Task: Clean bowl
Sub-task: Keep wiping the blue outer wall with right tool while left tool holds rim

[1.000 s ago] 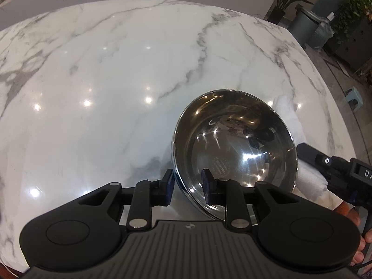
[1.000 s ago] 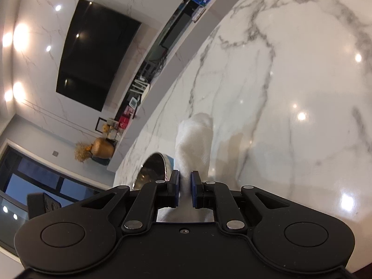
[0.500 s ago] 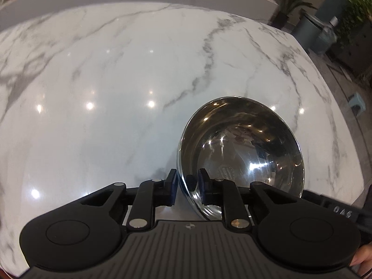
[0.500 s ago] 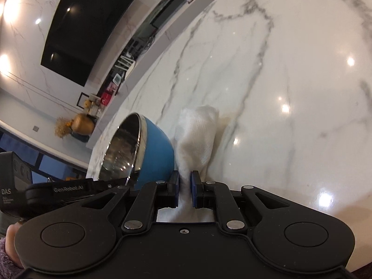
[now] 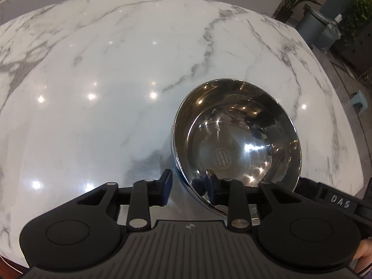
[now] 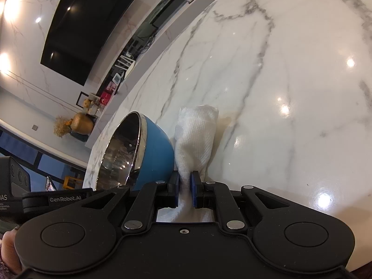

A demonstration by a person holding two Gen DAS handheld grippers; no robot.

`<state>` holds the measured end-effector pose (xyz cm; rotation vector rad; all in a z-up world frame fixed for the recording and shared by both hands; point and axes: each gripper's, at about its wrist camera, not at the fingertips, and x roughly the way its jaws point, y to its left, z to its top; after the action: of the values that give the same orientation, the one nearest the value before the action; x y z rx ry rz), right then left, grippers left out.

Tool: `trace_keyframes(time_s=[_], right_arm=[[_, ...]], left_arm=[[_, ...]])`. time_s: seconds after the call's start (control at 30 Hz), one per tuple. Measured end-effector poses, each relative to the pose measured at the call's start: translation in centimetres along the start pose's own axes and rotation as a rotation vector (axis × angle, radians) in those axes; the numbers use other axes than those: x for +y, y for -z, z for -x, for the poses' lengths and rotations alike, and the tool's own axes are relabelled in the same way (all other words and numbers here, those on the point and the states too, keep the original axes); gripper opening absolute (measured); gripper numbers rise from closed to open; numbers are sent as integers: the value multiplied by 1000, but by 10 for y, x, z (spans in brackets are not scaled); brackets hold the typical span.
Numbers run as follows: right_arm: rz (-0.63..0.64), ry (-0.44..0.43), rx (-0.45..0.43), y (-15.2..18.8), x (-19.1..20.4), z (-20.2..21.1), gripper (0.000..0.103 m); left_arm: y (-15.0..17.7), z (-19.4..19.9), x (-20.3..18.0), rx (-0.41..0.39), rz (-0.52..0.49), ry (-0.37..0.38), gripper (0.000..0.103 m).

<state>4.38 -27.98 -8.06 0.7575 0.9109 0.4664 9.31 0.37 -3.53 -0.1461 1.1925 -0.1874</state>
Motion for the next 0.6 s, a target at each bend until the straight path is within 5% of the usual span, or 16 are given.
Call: trace_keyframes(time_s=[0.6], right_arm=[[14,-75,-65,-28,9,19,10]], left_arm=[[-16,2,2,-17,-79,-50,13]])
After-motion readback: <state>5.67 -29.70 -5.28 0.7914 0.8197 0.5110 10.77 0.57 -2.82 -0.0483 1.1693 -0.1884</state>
